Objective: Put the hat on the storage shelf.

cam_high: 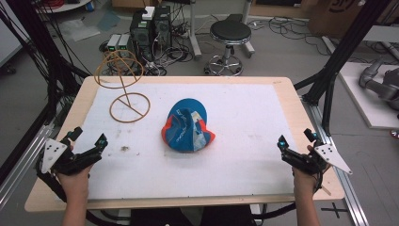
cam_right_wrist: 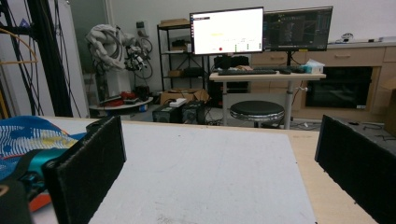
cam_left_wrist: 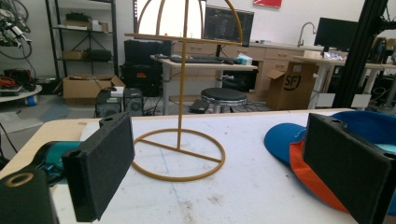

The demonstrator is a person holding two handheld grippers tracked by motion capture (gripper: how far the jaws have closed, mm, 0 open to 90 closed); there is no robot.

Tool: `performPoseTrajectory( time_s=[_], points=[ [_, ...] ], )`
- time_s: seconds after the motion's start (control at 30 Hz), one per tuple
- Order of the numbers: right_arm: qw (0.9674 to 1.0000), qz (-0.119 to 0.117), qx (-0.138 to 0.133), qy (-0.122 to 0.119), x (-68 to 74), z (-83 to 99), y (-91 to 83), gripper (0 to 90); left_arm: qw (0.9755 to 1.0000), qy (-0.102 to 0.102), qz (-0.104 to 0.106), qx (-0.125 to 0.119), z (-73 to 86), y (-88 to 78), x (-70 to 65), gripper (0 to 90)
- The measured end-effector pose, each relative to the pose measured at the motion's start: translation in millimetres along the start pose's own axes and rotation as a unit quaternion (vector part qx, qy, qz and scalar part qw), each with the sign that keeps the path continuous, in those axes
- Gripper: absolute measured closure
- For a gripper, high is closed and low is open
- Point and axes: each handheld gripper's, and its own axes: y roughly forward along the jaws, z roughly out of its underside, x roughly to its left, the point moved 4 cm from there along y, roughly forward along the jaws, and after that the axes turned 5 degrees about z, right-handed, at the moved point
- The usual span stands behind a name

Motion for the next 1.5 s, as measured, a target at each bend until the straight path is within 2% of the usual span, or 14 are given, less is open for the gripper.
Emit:
performPoseTrajectory(
  time_s=[0.1, 0.53, 0.7, 0.8, 1.0, 1.03, 1.27, 1.5],
  points=[
    [1.0000, 0.002, -0.001, 0.001, -1.3, -0.4, -0.7, 1.5, 0.9999, -0.006, 0.007, 0.011, 0.1, 1.7, -1.7, 9.9],
    [1.0000, 0.004, -0.001, 0.001, -3.3, -0.3, -2.2, 1.5, 1.0000, -0.003, 0.000, 0.006, -1.8, 2.2, -2.8, 9.9],
    [1.0000, 0.003, -0.001, -0.001, -2.6, -0.1, -1.8, 1.5, 0.9999, -0.013, 0.003, 0.008, -6.7, 4.3, -8.3, 9.9],
    [1.0000, 0.004, 0.001, 0.001, -2.6, 0.1, -2.0, 1.5, 0.9999, -0.011, 0.006, 0.008, -9.2, 6.1, -12.3, 9.9],
    [1.0000, 0.006, 0.000, 0.000, -3.9, 0.4, -1.6, 1.5, 0.9997, 0.002, 0.017, 0.016, -15.8, 15.0, -27.7, 9.9],
    [1.0000, 0.006, 0.000, 0.001, -3.8, 0.4, -1.6, 1.5, 0.9997, 0.005, 0.018, 0.017, -18.3, 19.0, -34.7, 9.9],
    [1.0000, 0.006, 0.004, 0.003, -3.8, 0.5, -2.7, 1.5, 0.9985, 0.024, 0.030, 0.039, -24.3, 35.7, -61.1, 9.9],
    [1.0000, 0.006, 0.003, 0.001, -4.2, 0.5, -2.8, 1.5, 0.9976, 0.028, 0.045, 0.043, -29.7, 47.3, -86.0, 9.9]
  ],
)
